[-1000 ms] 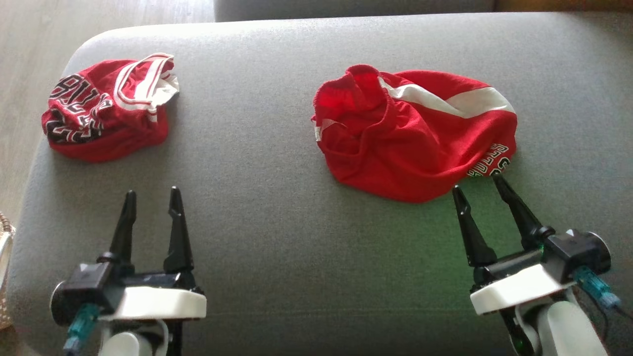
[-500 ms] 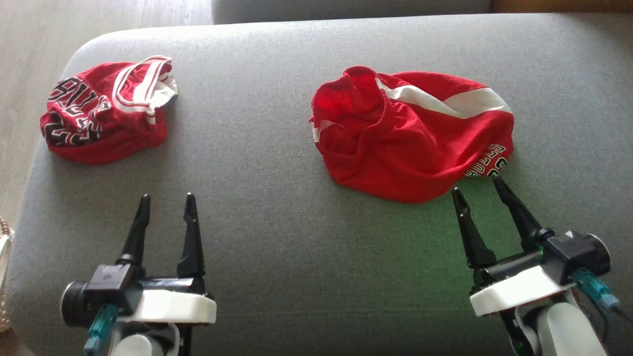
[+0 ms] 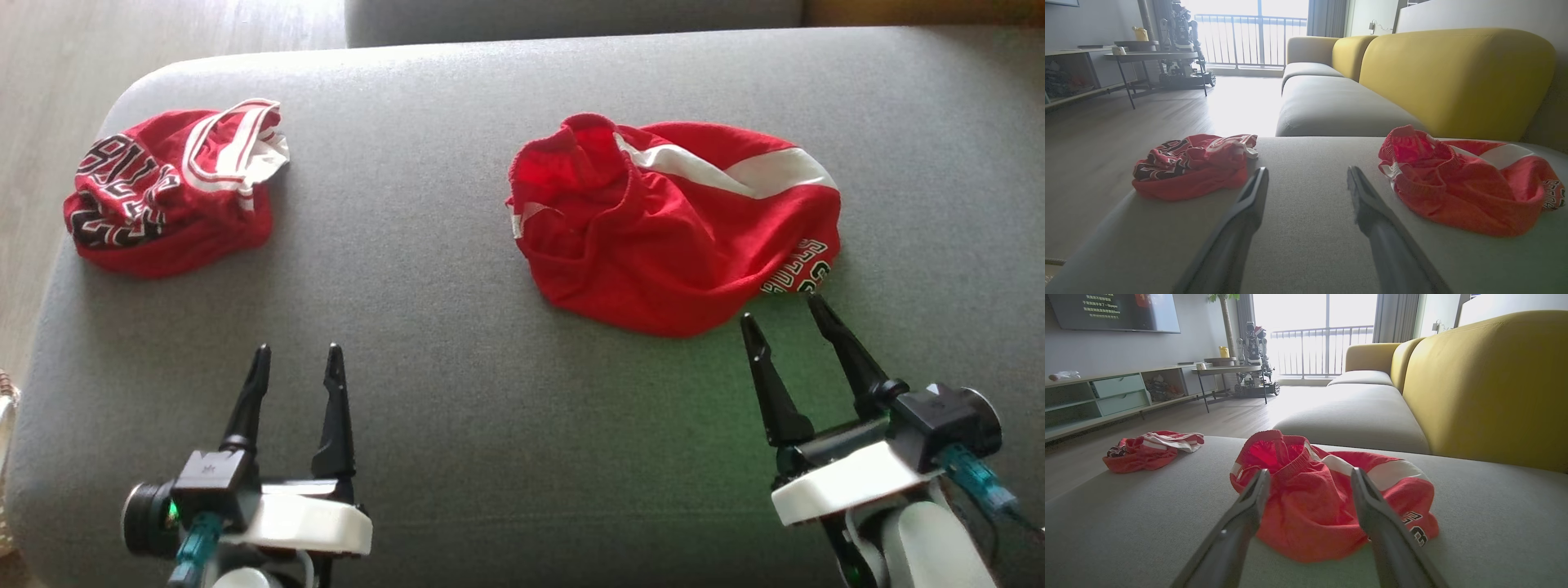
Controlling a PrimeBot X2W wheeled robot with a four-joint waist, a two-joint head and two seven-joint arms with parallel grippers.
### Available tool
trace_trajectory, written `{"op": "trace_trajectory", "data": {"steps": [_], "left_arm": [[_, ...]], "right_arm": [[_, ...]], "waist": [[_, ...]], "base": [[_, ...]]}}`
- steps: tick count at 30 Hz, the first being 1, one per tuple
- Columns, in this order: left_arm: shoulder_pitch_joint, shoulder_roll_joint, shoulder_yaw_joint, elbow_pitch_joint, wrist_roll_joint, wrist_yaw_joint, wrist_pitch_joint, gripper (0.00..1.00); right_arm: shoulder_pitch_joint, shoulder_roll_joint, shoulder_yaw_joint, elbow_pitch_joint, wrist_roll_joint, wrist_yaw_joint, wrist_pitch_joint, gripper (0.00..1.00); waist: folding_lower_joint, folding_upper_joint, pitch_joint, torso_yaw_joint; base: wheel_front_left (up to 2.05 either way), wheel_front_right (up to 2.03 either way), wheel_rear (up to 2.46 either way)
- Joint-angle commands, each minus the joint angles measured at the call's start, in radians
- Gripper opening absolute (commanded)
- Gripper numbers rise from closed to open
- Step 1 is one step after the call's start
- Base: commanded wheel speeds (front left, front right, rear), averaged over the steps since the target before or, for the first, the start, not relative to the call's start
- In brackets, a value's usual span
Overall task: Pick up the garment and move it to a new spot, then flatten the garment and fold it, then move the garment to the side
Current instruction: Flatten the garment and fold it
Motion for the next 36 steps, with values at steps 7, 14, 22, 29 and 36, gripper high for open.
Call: {"op": "trace_trajectory", "data": {"steps": [7, 14, 22, 29, 36], "left_arm": [[-0.043, -0.002, 0.032, -0.021, 0.016, 0.000, -0.005, 1.00], [-0.114, -0.002, 0.006, -0.001, 0.012, -0.020, -0.005, 1.00], [-0.325, -0.002, -0.079, 0.091, -0.031, -0.087, -0.005, 1.00], [-0.580, -0.002, -0.183, 0.251, -0.110, -0.128, 0.040, 1.00], [-0.821, -0.002, -0.267, 0.384, -0.300, -0.109, 0.185, 1.00]], "right_arm": [[-0.015, 0.002, 0.024, -0.028, -0.010, 0.000, -0.006, 1.00], [-0.027, 0.002, 0.033, -0.034, -0.014, 0.000, -0.006, 1.00], [-0.060, 0.002, 0.050, -0.042, -0.017, 0.000, -0.006, 1.00], [-0.081, 0.002, 0.046, -0.055, -0.012, 0.000, -0.006, 1.00], [-0.112, 0.002, 0.051, -0.071, 0.007, 0.000, -0.006, 1.00]], "waist": [[0.0000, 0.0000, 0.009, -0.024], [0.0000, 0.0000, 0.043, -0.063], [0.0000, 0.0000, 0.115, -0.140], [0.0000, 0.0000, 0.187, -0.208], [0.0000, 0.0000, 0.265, -0.258]], "base": [[0.00, 0.00, 0.00], [0.00, 0.00, 0.00], [0.00, 0.00, 0.00], [0.00, 0.00, 0.00], [0.00, 0.00, 0.00]]}}
